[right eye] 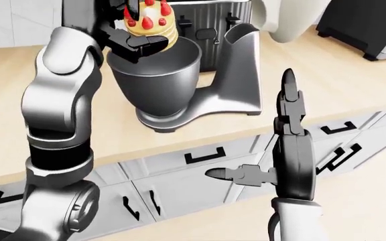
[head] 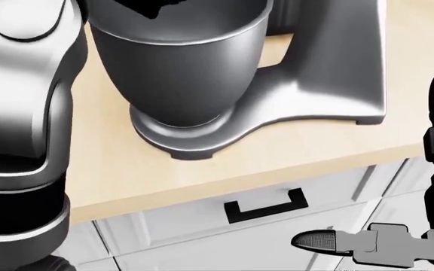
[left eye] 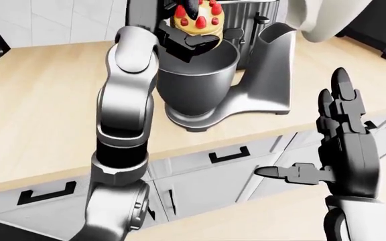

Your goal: Place the cake in the stand mixer bowl.

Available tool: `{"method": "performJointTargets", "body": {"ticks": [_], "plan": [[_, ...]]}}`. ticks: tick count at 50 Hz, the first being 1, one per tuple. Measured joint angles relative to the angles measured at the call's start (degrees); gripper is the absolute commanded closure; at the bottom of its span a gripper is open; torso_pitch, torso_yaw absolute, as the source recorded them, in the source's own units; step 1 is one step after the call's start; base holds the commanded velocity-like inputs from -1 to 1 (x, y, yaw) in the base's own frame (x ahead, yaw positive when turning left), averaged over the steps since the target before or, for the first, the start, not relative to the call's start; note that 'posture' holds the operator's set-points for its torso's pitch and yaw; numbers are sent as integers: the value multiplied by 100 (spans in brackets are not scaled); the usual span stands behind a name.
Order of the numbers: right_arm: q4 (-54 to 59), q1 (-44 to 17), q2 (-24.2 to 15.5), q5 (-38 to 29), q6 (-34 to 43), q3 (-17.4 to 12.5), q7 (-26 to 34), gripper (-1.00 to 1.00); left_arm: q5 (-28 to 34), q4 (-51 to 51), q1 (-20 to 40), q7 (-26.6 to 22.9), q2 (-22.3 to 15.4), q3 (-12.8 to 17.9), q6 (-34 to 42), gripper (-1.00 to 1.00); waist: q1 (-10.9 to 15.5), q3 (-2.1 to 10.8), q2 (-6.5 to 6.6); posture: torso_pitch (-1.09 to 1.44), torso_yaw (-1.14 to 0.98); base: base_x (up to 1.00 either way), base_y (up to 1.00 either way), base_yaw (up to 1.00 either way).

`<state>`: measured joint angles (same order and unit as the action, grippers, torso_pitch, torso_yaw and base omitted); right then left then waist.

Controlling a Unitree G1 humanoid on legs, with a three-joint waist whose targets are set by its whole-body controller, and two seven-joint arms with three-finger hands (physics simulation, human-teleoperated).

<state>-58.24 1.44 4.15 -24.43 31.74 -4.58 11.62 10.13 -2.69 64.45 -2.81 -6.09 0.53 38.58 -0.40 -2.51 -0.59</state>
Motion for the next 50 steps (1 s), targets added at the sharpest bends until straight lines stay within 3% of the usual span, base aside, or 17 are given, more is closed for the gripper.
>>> {"method": "performJointTargets", "body": {"ticks": [20, 23, 28, 30, 31, 33, 36, 41, 42, 50], "plan": [[4, 12, -79, 57, 56, 49, -68, -100, 130, 165, -280, -114, -68, 30, -222, 98, -3, 27, 16, 0, 0, 0, 0, 0], [1, 11, -126, 90, 83, 98, -108, -100, 155, 258, -284, -186, -76, 29, -222, 53, -4, 25, 14, 0, 0, 0, 0, 0], [6, 19, -162, 130, 103, 104, -150, -100, 198, 299, -302, -219, -99, 49, -210, 13, -8, 19, 14, 0, 0, 0, 0, 0], [7, 22, -175, 133, 114, 112, -167, -100, 208, 336, -283, -241, -117, 58, -209, -36, -9, 17, 14, 0, 0, 0, 0, 0], [8, 18, -181, 133, 121, 123, -174, -100, 206, 359, -257, -246, -131, 77, -213, -47, -11, 17, 13, 0, 0, 0, 0, 0], [10, 21, -183, 139, 125, 133, -181, -100, 198, 358, -207, -225, -154, 124, -256, -58, -12, 26, 13, 0, 0, 0, 0, 0], [9, 28, -184, 147, 121, 126, -187, -100, 202, 298, -169, -197, -191, 151, -318, -59, -10, 49, 15, 0, 0, 0, 0, 0], [-3, 33, -196, 166, 112, 120, -206, -100, 201, 286, -177, -197, -238, 162, -366, -87, -3, 67, 19, 0, 0, 0, 0, 0], [-4, 36, -197, 170, 110, 119, -211, -100, 202, 295, -184, -199, -242, 164, -368, -100, -2, 65, 18, 0, 0, 0, 0, 0], [7, 37, -224, 208, 124, 105, -232, -100, 179, 312, -208, -220, -287, 191, -315, -100, -1, 46, 12, 0, 0, 0, 0, 0]]}}
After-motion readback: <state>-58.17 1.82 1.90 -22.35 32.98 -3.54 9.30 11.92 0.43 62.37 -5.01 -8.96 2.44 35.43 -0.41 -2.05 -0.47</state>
